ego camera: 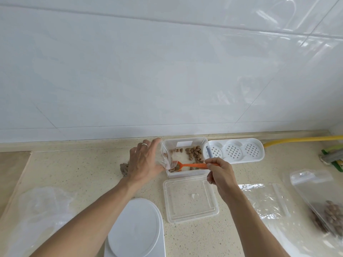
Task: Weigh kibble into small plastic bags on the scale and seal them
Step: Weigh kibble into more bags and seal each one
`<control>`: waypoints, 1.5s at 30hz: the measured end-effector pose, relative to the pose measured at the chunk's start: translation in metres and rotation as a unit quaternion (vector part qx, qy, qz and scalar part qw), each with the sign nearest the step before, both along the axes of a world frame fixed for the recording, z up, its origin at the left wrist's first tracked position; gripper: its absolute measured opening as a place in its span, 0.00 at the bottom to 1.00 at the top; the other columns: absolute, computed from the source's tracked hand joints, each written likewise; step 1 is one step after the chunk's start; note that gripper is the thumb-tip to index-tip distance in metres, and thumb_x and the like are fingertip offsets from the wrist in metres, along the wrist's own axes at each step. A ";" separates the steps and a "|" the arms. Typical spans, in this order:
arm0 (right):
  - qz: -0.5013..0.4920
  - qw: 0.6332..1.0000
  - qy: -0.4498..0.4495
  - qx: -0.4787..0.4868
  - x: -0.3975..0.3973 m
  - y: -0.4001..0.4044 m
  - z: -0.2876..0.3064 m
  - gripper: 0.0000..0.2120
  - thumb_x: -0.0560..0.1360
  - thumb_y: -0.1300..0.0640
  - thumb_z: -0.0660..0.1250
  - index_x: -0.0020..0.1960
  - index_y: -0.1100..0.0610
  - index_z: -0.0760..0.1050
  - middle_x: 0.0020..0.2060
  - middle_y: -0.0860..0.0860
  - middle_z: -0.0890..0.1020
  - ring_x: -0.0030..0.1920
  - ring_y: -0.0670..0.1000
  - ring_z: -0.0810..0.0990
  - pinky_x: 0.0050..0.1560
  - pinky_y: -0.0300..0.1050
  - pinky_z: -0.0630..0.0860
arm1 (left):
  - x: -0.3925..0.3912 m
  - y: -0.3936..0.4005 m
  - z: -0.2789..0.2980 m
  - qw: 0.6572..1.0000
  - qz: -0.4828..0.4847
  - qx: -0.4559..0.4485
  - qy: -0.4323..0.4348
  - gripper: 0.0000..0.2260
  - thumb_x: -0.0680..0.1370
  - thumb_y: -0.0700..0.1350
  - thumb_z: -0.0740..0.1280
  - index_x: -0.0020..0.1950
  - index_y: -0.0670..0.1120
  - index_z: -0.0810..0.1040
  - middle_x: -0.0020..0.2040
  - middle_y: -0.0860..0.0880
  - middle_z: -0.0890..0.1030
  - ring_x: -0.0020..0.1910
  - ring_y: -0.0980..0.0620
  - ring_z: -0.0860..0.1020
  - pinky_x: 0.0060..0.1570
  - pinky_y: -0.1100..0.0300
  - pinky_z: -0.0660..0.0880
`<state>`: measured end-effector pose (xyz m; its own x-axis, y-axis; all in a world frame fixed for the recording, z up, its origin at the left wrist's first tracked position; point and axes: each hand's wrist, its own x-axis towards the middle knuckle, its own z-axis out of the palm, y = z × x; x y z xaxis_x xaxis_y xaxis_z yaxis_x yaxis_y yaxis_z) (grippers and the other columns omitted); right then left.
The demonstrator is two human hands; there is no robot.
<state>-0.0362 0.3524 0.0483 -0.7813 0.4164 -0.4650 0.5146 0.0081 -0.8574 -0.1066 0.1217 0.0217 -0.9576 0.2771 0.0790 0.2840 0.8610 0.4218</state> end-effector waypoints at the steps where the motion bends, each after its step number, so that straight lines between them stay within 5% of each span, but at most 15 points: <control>1: -0.015 1.000 -0.001 -0.009 0.001 0.001 0.001 0.08 0.78 0.69 0.61 0.49 0.61 0.78 0.35 0.56 0.80 0.25 0.50 0.73 0.31 0.44 0.71 | -0.001 0.000 0.000 1.000 -0.001 -0.008 0.013 0.39 0.63 0.58 0.77 0.69 0.52 0.65 0.55 0.47 0.75 0.53 0.46 0.75 0.53 0.51 0.69; 8: -0.096 0.993 0.041 -0.047 0.007 0.021 0.024 0.07 0.79 0.69 0.61 0.50 0.60 0.77 0.44 0.60 0.85 0.25 0.50 0.72 0.31 0.44 0.70 | -0.009 0.007 0.006 0.997 0.013 -0.044 0.066 0.37 0.61 0.69 0.71 0.63 0.51 0.70 0.47 0.49 0.76 0.47 0.48 0.76 0.44 0.55 0.64; 12: -0.087 0.993 0.083 -0.023 0.000 0.021 0.049 0.08 0.78 0.68 0.62 0.49 0.60 0.77 0.44 0.59 0.85 0.24 0.49 0.73 0.32 0.44 0.70 | -0.009 0.018 0.015 0.997 0.011 -0.054 0.053 0.33 0.63 0.61 0.75 0.63 0.51 0.71 0.49 0.48 0.76 0.50 0.47 0.77 0.45 0.54 0.64; 16: 0.035 0.985 0.125 0.111 -0.003 0.000 0.071 0.09 0.79 0.67 0.61 0.48 0.57 0.78 0.40 0.54 0.83 0.26 0.48 0.76 0.29 0.41 0.72 | -0.006 0.028 0.023 0.998 0.004 -0.053 0.025 0.35 0.63 0.57 0.76 0.66 0.51 0.68 0.54 0.48 0.75 0.54 0.48 0.75 0.47 0.55 0.62; 20: 0.201 0.922 0.184 0.274 0.001 -0.020 0.083 0.09 0.80 0.64 0.61 0.47 0.53 0.77 0.31 0.41 0.78 0.29 0.45 0.75 0.30 0.35 0.69 | -0.003 0.033 0.032 0.999 0.007 -0.043 -0.005 0.36 0.65 0.58 0.75 0.68 0.51 0.66 0.56 0.48 0.74 0.58 0.48 0.74 0.50 0.54 0.64; 25: 0.214 0.876 0.237 0.360 0.012 -0.021 0.108 0.07 0.80 0.63 0.62 0.47 0.54 0.77 0.27 0.45 0.74 0.29 0.46 0.70 0.30 0.36 0.63 | -0.001 0.031 0.046 0.998 0.028 -0.021 -0.044 0.41 0.64 0.62 0.75 0.71 0.51 0.63 0.61 0.47 0.73 0.61 0.48 0.73 0.57 0.51 0.66; 31: 0.188 0.857 0.263 0.402 0.036 -0.024 0.130 0.08 0.79 0.63 0.63 0.47 0.54 0.78 0.33 0.49 0.81 0.32 0.50 0.74 0.35 0.48 0.72 | 0.015 0.034 0.073 0.998 0.028 0.023 -0.041 0.39 0.65 0.58 0.74 0.71 0.50 0.64 0.60 0.47 0.73 0.61 0.48 0.73 0.57 0.52 0.66; 34: 0.080 0.894 0.274 0.344 0.054 -0.025 0.142 0.08 0.77 0.66 0.65 0.46 0.55 0.79 0.32 0.47 0.81 0.30 0.52 0.77 0.31 0.45 0.73 | 0.029 0.037 0.087 0.999 0.024 0.036 -0.022 0.37 0.67 0.60 0.72 0.71 0.50 0.64 0.60 0.47 0.73 0.60 0.48 0.73 0.56 0.52 0.66; 38: -0.104 0.948 0.260 0.150 0.088 -0.018 0.152 0.07 0.76 0.67 0.66 0.46 0.58 0.80 0.30 0.51 0.80 0.27 0.49 0.76 0.29 0.40 0.73 | 0.060 0.042 0.099 0.998 -0.020 0.056 -0.008 0.39 0.65 0.64 0.73 0.70 0.50 0.64 0.60 0.48 0.73 0.61 0.47 0.73 0.57 0.51 0.67; 45: -0.297 0.936 0.185 -0.051 0.158 0.003 0.114 0.07 0.77 0.68 0.66 0.51 0.59 0.78 0.41 0.57 0.83 0.28 0.49 0.74 0.30 0.41 0.71 | 0.124 0.061 0.108 0.984 -0.093 0.149 0.035 0.38 0.63 0.62 0.77 0.65 0.49 0.66 0.56 0.50 0.74 0.57 0.47 0.74 0.49 0.55 0.62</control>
